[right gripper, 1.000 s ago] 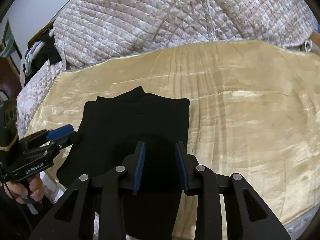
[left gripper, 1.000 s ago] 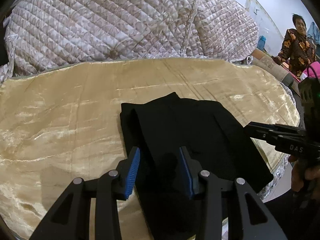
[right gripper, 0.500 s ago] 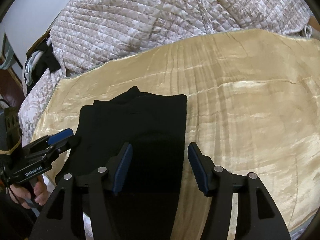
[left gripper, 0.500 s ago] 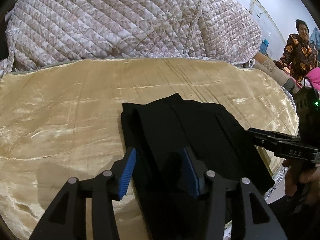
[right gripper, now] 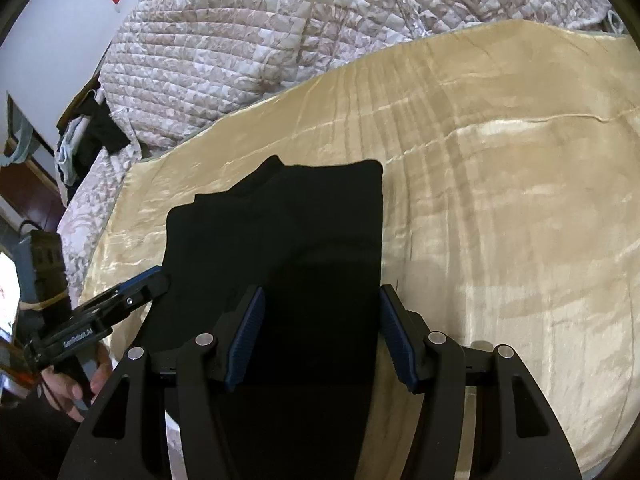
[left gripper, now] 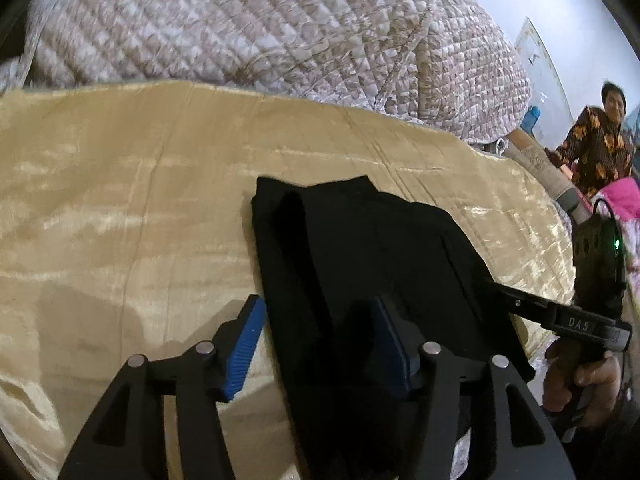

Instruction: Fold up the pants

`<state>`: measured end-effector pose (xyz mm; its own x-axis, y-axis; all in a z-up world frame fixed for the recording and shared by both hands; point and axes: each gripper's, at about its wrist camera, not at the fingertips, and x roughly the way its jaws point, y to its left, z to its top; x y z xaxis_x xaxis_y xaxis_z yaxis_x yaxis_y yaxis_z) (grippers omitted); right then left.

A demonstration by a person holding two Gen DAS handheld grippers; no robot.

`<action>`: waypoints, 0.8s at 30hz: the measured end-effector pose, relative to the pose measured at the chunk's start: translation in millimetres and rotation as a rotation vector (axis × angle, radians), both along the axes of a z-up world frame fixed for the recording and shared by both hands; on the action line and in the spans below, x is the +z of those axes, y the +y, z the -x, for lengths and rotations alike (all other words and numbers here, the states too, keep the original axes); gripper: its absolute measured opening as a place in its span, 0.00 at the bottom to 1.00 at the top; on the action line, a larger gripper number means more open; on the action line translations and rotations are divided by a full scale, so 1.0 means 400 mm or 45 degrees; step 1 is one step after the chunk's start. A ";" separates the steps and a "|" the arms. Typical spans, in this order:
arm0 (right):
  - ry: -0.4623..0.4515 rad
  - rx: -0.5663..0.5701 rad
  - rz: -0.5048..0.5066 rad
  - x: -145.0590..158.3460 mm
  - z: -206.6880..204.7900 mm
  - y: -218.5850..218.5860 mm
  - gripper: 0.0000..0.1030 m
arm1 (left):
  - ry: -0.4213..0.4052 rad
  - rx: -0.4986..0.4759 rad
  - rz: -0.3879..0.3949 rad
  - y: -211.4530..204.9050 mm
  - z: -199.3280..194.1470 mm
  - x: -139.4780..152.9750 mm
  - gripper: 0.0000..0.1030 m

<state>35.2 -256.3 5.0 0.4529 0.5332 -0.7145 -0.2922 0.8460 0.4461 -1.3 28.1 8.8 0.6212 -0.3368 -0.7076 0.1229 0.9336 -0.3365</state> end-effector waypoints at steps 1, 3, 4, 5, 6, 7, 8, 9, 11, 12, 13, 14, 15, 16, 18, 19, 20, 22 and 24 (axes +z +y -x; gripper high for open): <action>0.007 -0.001 -0.014 -0.001 0.002 -0.003 0.56 | 0.008 0.002 0.028 0.007 0.003 -0.005 0.60; 0.018 0.002 -0.035 -0.005 0.005 -0.006 0.56 | 0.012 -0.003 0.061 0.013 0.002 -0.012 0.62; 0.017 0.003 -0.041 -0.007 0.003 -0.006 0.56 | 0.013 -0.009 0.072 0.012 -0.002 -0.014 0.63; 0.020 0.002 -0.051 -0.010 -0.003 -0.006 0.56 | 0.014 -0.021 0.082 0.008 -0.008 -0.017 0.64; 0.015 -0.001 -0.060 -0.012 -0.012 -0.004 0.56 | 0.012 -0.033 0.090 0.002 -0.018 -0.020 0.66; 0.008 -0.002 -0.063 -0.011 -0.021 -0.001 0.56 | 0.010 -0.035 0.096 -0.002 -0.028 -0.023 0.66; 0.002 -0.007 -0.069 -0.013 -0.033 0.001 0.56 | 0.008 -0.030 0.106 -0.006 -0.041 -0.026 0.68; 0.004 -0.014 -0.082 -0.014 -0.041 0.001 0.56 | 0.004 -0.025 0.115 -0.008 -0.048 -0.027 0.68; 0.019 -0.036 -0.104 -0.014 -0.042 -0.002 0.55 | 0.009 -0.012 0.135 -0.004 -0.047 -0.027 0.66; 0.028 -0.043 -0.117 -0.013 -0.038 -0.004 0.51 | 0.014 -0.006 0.148 0.000 -0.038 -0.026 0.61; 0.033 -0.045 -0.127 -0.012 -0.033 -0.007 0.46 | 0.017 0.002 0.150 0.003 -0.028 -0.025 0.58; 0.040 -0.046 -0.138 -0.012 -0.028 -0.012 0.43 | 0.019 0.003 0.154 0.005 -0.017 -0.024 0.55; 0.052 -0.045 -0.156 -0.013 -0.021 -0.019 0.38 | 0.022 0.008 0.162 0.010 -0.005 -0.023 0.51; 0.061 -0.047 -0.173 -0.014 -0.016 -0.025 0.34 | 0.026 0.013 0.170 0.012 0.005 -0.023 0.50; 0.072 -0.046 -0.188 -0.023 -0.012 -0.031 0.33 | 0.018 0.006 0.161 0.011 0.010 -0.023 0.47; 0.072 -0.042 -0.182 -0.026 -0.016 -0.028 0.33 | 0.015 0.000 0.145 0.005 0.006 -0.024 0.47; 0.075 -0.038 -0.175 -0.029 -0.023 -0.023 0.33 | 0.016 -0.001 0.143 0.000 0.000 -0.026 0.47; 0.074 -0.036 -0.179 -0.030 -0.041 -0.017 0.32 | 0.022 0.005 0.137 -0.010 -0.016 -0.025 0.46; 0.064 -0.047 -0.165 -0.023 -0.042 -0.011 0.28 | 0.020 0.011 0.120 -0.018 -0.022 -0.016 0.40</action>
